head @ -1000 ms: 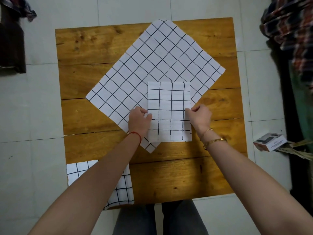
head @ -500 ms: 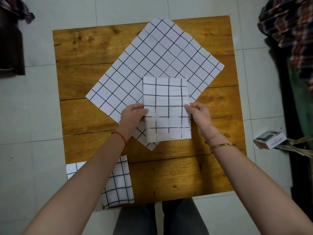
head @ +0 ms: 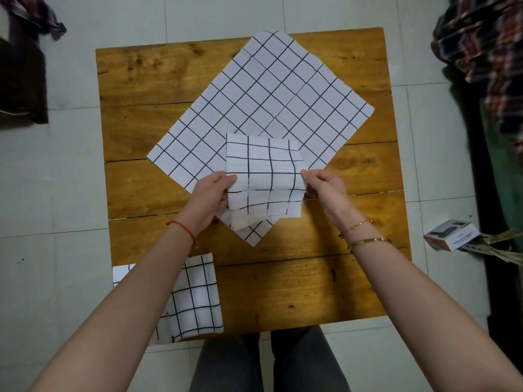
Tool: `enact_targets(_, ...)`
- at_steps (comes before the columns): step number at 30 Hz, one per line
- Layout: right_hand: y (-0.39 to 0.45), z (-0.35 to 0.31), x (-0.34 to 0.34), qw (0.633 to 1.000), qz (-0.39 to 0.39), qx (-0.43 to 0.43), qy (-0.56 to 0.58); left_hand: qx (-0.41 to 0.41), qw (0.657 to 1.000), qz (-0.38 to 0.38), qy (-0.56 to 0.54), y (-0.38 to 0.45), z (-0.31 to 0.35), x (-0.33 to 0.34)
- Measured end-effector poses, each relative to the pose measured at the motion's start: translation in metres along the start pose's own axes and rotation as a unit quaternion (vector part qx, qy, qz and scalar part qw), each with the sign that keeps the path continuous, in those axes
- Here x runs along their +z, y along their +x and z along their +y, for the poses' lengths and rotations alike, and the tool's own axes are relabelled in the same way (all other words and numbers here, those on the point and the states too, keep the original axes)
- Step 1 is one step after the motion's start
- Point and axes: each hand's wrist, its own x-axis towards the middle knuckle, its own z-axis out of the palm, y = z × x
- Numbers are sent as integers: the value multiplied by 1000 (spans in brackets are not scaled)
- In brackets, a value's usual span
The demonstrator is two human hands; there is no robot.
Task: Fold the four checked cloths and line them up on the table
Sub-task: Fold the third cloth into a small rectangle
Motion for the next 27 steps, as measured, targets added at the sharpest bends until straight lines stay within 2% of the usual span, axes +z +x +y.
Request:
enact_targets(5, -6, -2, 3, 1000, -16, -5, 23, 42, 999, 2, -10, -11, 5, 5)
enact_targets(8, -9, -4, 4, 999, 6, -45, 31, 80, 997, 13, -9, -15, 6, 3)
enact_targets(12, -13, -7, 5, 986, 84, -138, 40, 162, 984, 69, 22, -21, 6, 2)
enact_targets(17, -20, -26, 6, 979, 68, -176, 80, 278, 956, 89, 38, -29, 9, 2)
enact_targets(21, -21, -38, 9, 969, 45, -188, 156, 290, 955, 68, 20, -34, 17, 2)
enact_targets(24, -20, -43, 12, 963, 29, -174, 202, 251, 965, 52, -51, -37, 24, 7)
enact_targets(27, -21, -42, 13, 971, 49, -154, 175, 204, 972, 63, -93, -34, 25, 9)
